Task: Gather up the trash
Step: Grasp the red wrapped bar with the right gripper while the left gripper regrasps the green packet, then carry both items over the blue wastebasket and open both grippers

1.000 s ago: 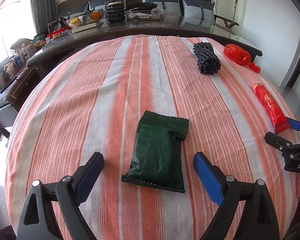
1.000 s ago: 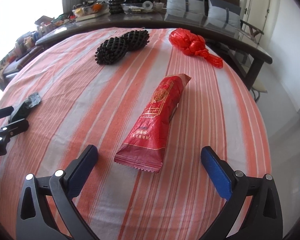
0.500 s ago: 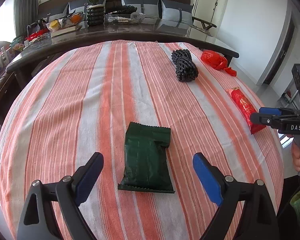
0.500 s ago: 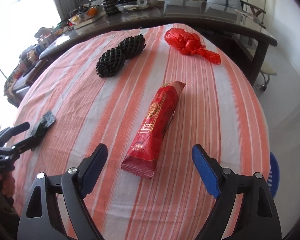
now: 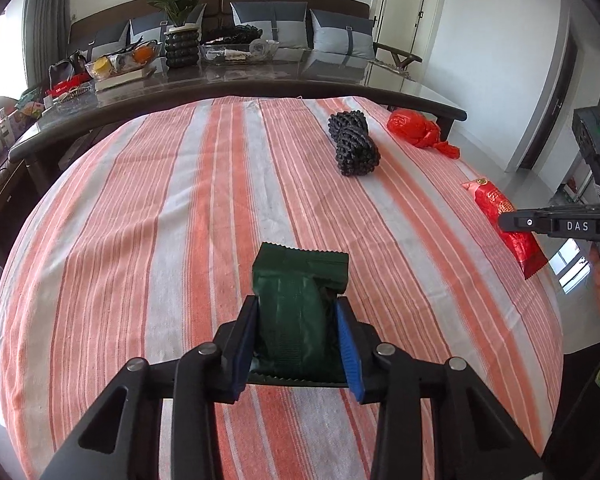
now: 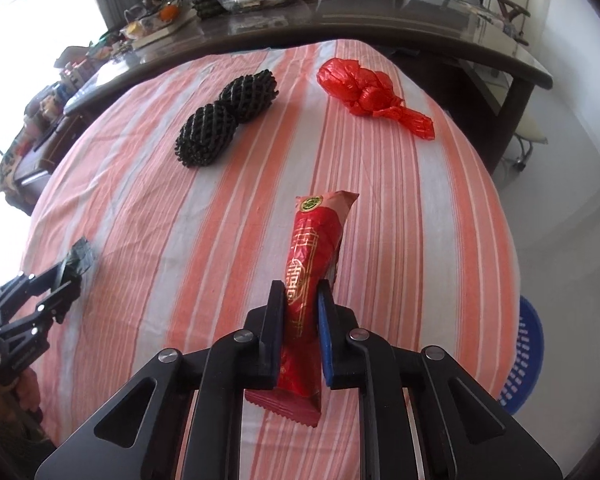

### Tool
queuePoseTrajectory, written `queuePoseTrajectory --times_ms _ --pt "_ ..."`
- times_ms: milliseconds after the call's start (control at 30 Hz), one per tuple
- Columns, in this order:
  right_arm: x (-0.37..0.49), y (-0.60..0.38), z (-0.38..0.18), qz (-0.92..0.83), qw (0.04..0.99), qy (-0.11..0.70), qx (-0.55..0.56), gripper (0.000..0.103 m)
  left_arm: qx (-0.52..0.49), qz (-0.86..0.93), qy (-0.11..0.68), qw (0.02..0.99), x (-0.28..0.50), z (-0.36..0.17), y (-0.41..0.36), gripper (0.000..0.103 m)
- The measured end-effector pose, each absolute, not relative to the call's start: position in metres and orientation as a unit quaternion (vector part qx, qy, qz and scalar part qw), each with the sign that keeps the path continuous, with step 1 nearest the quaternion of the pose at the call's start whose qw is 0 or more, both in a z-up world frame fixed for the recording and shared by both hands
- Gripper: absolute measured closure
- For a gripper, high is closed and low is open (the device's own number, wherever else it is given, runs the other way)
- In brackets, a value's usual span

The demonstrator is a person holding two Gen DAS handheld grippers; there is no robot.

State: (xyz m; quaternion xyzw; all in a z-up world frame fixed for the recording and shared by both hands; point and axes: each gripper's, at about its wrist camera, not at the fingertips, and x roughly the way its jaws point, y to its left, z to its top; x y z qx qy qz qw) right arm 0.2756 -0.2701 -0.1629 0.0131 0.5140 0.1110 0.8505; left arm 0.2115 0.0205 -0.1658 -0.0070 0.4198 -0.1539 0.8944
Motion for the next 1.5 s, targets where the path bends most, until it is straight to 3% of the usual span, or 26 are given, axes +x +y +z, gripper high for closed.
queuePoseTrajectory --times_ms 400,900,1500 --pt "0.233 -0.287 -0.149 0.150 0.856 0.494 0.023 0.091 -0.010 -0.177 0.405 0.897 0.200 -0.159 -0.007 0.067" --pt "0.218 -0.311 -0.152 0.157 0.855 0.494 0.032 0.092 0.050 -0.168 0.391 0.904 0.191 -0.150 -0.056 0.067" --pt "0.216 -0.315 -0.154 0.163 0.857 0.488 0.022 0.092 0.048 -0.207 0.403 0.890 0.194 -0.146 -0.094 0.068"
